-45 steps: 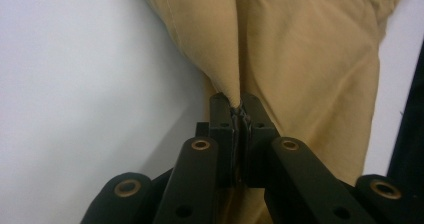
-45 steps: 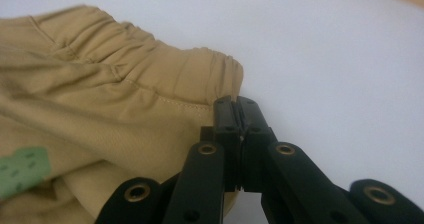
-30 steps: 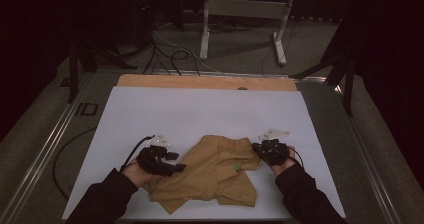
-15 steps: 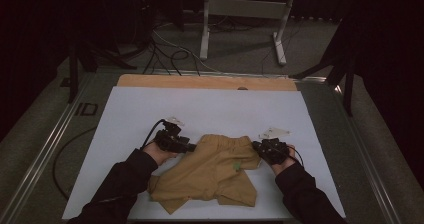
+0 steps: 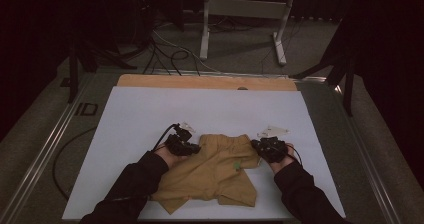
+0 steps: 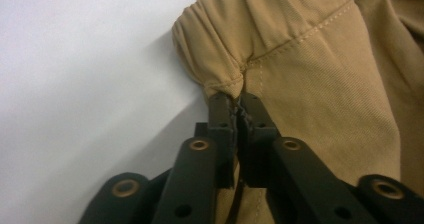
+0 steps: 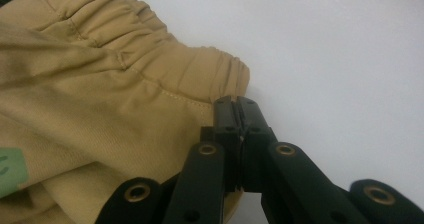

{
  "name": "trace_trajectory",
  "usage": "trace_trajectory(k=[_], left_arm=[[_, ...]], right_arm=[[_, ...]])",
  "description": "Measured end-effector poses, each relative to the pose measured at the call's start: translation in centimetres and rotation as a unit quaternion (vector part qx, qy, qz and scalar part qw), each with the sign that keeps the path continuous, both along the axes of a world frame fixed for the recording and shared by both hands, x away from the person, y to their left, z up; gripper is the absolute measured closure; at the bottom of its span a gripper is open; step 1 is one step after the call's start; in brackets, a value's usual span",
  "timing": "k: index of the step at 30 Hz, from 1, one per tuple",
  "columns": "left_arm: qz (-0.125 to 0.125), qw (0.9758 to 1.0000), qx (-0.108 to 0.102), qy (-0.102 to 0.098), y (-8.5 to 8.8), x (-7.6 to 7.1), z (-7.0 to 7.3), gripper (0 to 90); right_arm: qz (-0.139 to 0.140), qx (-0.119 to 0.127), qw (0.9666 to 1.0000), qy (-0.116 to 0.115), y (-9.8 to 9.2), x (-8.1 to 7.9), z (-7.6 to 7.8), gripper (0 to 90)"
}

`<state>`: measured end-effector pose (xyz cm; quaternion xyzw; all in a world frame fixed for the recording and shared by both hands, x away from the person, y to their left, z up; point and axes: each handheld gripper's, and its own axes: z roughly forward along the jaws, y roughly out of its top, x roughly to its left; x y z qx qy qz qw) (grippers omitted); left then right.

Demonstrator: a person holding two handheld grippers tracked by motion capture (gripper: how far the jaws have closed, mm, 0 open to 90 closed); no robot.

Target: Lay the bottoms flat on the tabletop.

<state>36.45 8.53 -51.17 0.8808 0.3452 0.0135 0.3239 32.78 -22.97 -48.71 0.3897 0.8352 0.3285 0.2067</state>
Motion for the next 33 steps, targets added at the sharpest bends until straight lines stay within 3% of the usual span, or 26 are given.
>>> trace_trajectory(k=[6,11,23,26,30,33], left_arm=[[0.011,0.9997,0.005,-0.022,0.2,-0.3,0.2,88.5],[0.03,0.9991,-0.006,-0.029,1.2,0.1,0.7,88.6],[0.051,0.9965,-0.009,-0.065,2.4,1.2,2.3,88.5],[0.066,0.9944,-0.009,-0.082,2.5,1.9,2.9,88.5],[0.093,0.9887,-0.012,-0.117,2.6,3.0,3.9,88.3],[0.111,0.9849,-0.014,-0.132,2.7,3.8,4.4,88.3]], right_arm=[[-0.002,0.004,1.0,-0.001,0.0,0.0,0.1,89.2],[-0.004,0.008,0.9999,-0.008,0.0,0.1,0.2,89.3],[-0.004,-0.003,0.9994,-0.034,1.6,2.0,0.7,89.3],[-0.014,0.001,0.9989,-0.045,2.1,3.1,1.1,89.3],[-0.029,0.002,0.9974,-0.066,2.7,4.8,1.6,89.3],[-0.042,0.012,0.996,-0.077,3.0,6.2,2.3,89.2]])
